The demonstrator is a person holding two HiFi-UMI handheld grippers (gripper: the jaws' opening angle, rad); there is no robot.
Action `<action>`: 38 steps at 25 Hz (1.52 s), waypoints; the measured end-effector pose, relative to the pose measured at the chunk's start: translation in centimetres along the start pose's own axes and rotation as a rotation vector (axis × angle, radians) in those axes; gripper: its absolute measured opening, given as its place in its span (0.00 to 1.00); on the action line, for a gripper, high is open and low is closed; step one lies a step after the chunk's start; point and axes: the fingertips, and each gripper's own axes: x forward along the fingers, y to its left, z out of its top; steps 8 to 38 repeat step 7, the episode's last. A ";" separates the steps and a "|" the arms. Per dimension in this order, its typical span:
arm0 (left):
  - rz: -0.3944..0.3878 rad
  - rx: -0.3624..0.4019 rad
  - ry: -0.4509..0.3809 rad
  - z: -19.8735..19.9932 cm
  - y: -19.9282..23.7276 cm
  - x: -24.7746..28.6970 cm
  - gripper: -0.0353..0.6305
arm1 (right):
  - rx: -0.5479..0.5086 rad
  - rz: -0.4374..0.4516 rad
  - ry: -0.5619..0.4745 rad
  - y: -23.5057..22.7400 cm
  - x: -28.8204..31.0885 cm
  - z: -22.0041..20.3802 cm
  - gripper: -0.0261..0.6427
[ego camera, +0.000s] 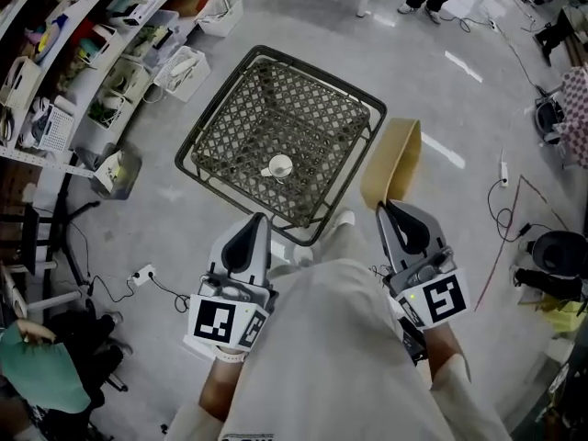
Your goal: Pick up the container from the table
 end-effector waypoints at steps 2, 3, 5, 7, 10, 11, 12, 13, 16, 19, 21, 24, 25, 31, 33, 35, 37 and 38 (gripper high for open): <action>-0.006 0.002 0.004 -0.1 -0.1 0.0 0.09 | -0.022 0.013 0.002 0.3 -0.1 0.3 0.08; -0.007 0.000 0.005 -0.2 -0.1 -0.1 0.09 | -0.036 0.018 0.000 0.5 -0.2 0.4 0.08; -0.007 -0.006 0.003 -0.3 -0.2 -0.1 0.09 | -0.054 0.028 -0.009 1.0 -0.1 0.7 0.08; -0.005 -0.011 -0.002 -0.3 -0.2 -0.1 0.09 | -0.065 0.038 -0.018 1.4 0.1 1.2 0.08; -0.005 -0.011 -0.002 -0.3 -0.2 -0.1 0.09 | -0.065 0.038 -0.018 1.4 0.1 1.2 0.08; -0.005 -0.011 -0.002 -0.3 -0.2 -0.1 0.09 | -0.065 0.038 -0.018 1.4 0.1 1.2 0.08; -0.005 -0.011 -0.002 -0.3 -0.2 -0.1 0.09 | -0.065 0.038 -0.018 1.4 0.1 1.2 0.08; -0.005 -0.011 -0.002 -0.3 -0.2 -0.1 0.09 | -0.065 0.038 -0.018 1.4 0.1 1.2 0.08; -0.005 -0.011 -0.002 -0.3 -0.2 -0.1 0.09 | -0.065 0.038 -0.018 1.4 0.1 1.2 0.08; -0.005 -0.011 -0.002 -0.3 -0.2 -0.1 0.09 | -0.065 0.038 -0.018 1.4 0.1 1.2 0.08; -0.005 -0.011 -0.002 -0.3 -0.2 -0.1 0.09 | -0.065 0.038 -0.018 1.4 0.1 1.2 0.08; -0.005 -0.011 -0.002 -0.3 -0.2 -0.1 0.09 | -0.065 0.038 -0.018 1.4 0.1 1.2 0.08; -0.005 -0.011 -0.002 -0.3 -0.2 -0.1 0.09 | -0.065 0.038 -0.018 1.4 0.1 1.2 0.08; -0.005 -0.011 -0.002 -0.3 -0.2 -0.1 0.09 | -0.065 0.038 -0.018 1.4 0.1 1.2 0.08; -0.005 -0.011 -0.002 -0.3 -0.2 -0.1 0.09 | -0.065 0.038 -0.018 1.4 0.1 1.2 0.08; -0.005 -0.011 -0.002 -0.3 -0.2 -0.1 0.09 | -0.065 0.038 -0.018 1.4 0.1 1.2 0.08; -0.005 -0.011 -0.002 -0.3 -0.2 -0.1 0.09 | -0.065 0.038 -0.018 1.4 0.1 1.2 0.08; -0.005 -0.011 -0.002 -0.3 -0.2 -0.1 0.09 | -0.065 0.038 -0.018 1.4 0.1 1.2 0.08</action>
